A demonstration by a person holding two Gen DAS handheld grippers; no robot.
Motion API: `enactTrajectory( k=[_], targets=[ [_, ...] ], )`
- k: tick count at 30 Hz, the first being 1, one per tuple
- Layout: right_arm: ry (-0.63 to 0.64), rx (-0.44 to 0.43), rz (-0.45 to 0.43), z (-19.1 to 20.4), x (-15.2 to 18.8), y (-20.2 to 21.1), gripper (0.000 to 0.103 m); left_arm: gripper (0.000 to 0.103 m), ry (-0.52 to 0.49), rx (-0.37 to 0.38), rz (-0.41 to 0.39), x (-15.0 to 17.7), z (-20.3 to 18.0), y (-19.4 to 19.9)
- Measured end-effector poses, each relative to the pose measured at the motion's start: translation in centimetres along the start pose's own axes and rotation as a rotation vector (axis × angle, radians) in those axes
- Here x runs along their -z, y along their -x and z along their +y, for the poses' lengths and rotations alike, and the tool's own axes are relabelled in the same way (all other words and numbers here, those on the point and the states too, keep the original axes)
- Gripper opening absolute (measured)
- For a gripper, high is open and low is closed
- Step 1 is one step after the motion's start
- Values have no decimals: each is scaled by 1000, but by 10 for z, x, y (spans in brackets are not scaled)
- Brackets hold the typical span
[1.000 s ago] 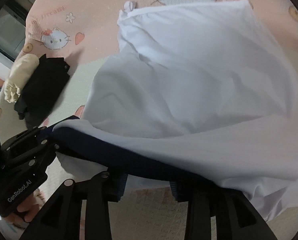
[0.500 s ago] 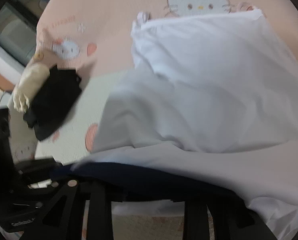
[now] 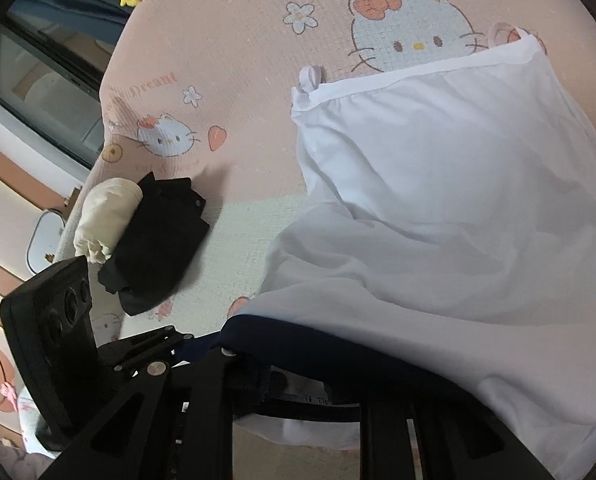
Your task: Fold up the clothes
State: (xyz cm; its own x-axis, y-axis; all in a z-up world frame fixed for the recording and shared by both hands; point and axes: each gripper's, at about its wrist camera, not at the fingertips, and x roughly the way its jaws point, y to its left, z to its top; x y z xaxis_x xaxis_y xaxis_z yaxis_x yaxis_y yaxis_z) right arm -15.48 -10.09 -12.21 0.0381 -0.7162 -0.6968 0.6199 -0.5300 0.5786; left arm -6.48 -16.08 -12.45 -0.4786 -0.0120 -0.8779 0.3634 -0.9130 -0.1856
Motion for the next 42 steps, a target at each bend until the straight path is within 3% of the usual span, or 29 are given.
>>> enactTrajectory(
  k=[6, 8, 11, 14, 23, 27, 31, 34, 36, 39, 42],
  targets=[
    [37, 15, -20, 3, -2, 7, 18, 48, 4, -81, -41, -9, 6, -8],
    [50, 19, -27, 4, -3, 9, 18, 32, 5, -107, -55, -12, 8, -11],
    [97, 92, -35, 6, 3, 11, 21, 27, 15, -129, -73, -16, 13, -13],
    [185, 185, 0, 14, 15, 5, 43, 27, 47, -102, -87, -17, 22, -7],
    [209, 217, 71, 20, 16, -31, 43, 25, 129, -53, -75, -8, 39, 3],
    [239, 199, 118, 18, 12, -44, 44, 25, 98, -90, -79, -8, 39, 4],
    [312, 286, 169, 20, 18, -63, 46, 25, 107, -102, -63, -8, 39, 2],
    [327, 343, 143, 27, 24, -66, 36, 25, 122, -126, -48, -8, 41, 0],
    [333, 382, 124, 30, 28, -66, 16, 25, 123, -147, -43, -7, 43, 1],
    [295, 467, 93, 23, 31, -53, 6, 25, 131, -169, -41, -5, 48, 5],
    [281, 544, 100, 15, 33, -37, 6, 25, 137, -177, -47, -2, 51, 11]
  ],
)
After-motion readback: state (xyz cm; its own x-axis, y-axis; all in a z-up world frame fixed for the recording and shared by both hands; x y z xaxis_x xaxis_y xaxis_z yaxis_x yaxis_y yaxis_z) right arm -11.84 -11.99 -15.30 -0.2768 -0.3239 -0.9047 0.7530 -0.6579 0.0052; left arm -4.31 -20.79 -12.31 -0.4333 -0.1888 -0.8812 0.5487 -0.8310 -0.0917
